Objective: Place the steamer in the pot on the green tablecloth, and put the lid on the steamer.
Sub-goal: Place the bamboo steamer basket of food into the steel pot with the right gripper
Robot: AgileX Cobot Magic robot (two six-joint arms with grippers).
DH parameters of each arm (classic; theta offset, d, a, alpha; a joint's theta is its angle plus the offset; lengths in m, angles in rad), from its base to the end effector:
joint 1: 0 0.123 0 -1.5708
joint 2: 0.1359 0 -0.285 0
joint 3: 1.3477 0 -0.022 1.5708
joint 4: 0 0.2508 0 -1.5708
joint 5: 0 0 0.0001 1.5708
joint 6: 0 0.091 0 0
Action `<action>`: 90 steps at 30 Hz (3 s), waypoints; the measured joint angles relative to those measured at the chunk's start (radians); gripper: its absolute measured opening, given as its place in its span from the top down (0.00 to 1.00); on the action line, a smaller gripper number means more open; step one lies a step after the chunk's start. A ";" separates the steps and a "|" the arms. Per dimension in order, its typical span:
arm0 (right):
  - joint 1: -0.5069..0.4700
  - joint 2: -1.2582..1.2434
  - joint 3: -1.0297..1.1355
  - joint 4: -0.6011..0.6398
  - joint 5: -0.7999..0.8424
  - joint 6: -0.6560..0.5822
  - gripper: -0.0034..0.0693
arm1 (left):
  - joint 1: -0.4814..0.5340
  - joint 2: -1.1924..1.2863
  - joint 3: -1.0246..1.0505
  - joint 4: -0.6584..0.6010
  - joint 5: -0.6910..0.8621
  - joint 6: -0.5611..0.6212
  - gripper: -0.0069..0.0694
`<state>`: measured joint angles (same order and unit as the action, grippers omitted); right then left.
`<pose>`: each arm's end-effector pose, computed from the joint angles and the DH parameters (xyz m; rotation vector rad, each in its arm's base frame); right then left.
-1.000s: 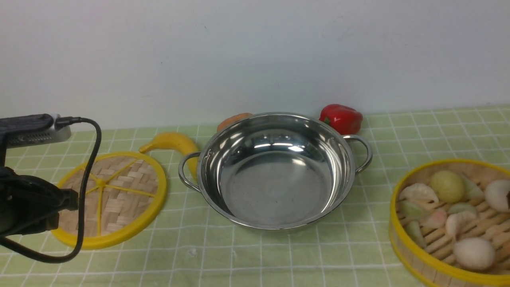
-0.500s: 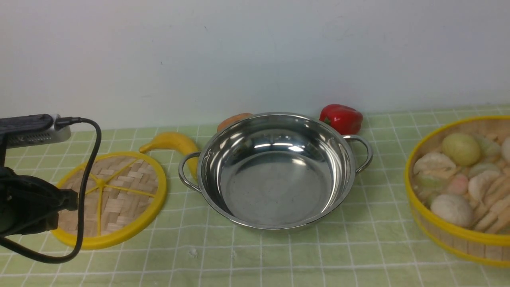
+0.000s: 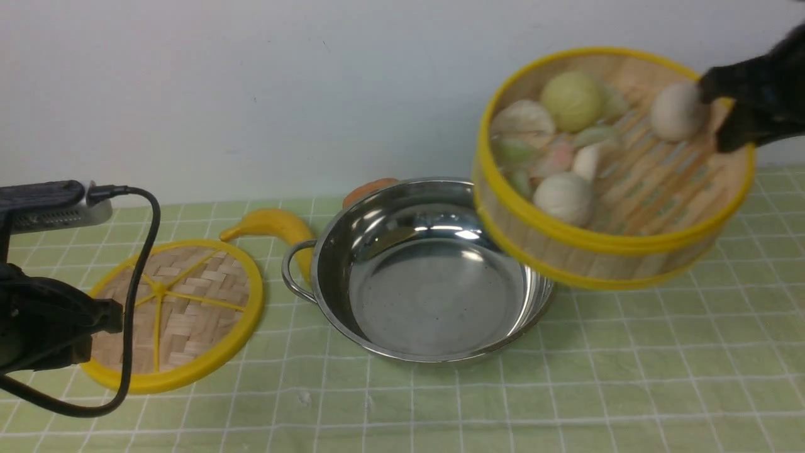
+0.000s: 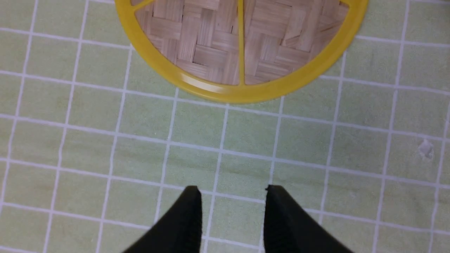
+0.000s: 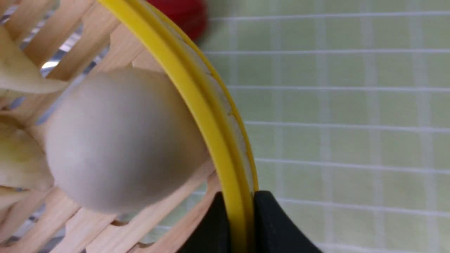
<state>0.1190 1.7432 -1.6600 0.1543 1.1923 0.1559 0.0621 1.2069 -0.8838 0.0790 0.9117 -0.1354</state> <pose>0.3669 0.0570 0.3341 0.0917 2.7688 0.2857 0.2211 0.0194 0.2806 -0.2204 2.7063 0.0775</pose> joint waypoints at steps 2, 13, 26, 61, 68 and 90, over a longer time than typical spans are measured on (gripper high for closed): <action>0.078 0.095 -0.071 0.001 0.001 0.020 0.85 | 0.000 0.000 0.000 0.000 0.000 0.000 0.59; 0.270 0.439 -0.445 -0.062 0.060 0.087 0.85 | 0.000 0.000 0.000 0.003 0.000 0.005 0.59; 0.280 0.635 -0.595 -0.056 0.058 0.104 0.86 | 0.000 0.000 0.000 0.003 -0.001 0.006 0.59; 0.281 0.676 -0.594 -0.117 0.066 0.104 0.85 | 0.000 0.000 0.000 0.003 -0.002 0.007 0.59; 0.280 0.683 -0.595 -0.103 0.060 0.106 0.77 | 0.000 0.000 0.000 0.003 -0.003 0.007 0.59; 0.280 0.490 -0.595 -0.154 0.042 0.046 0.18 | 0.000 0.237 -0.194 0.003 -0.149 -0.019 0.59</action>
<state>0.3992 2.2329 -2.2546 0.0000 1.2342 0.2023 0.0621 1.4441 -1.0773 0.0818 0.7626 -0.1545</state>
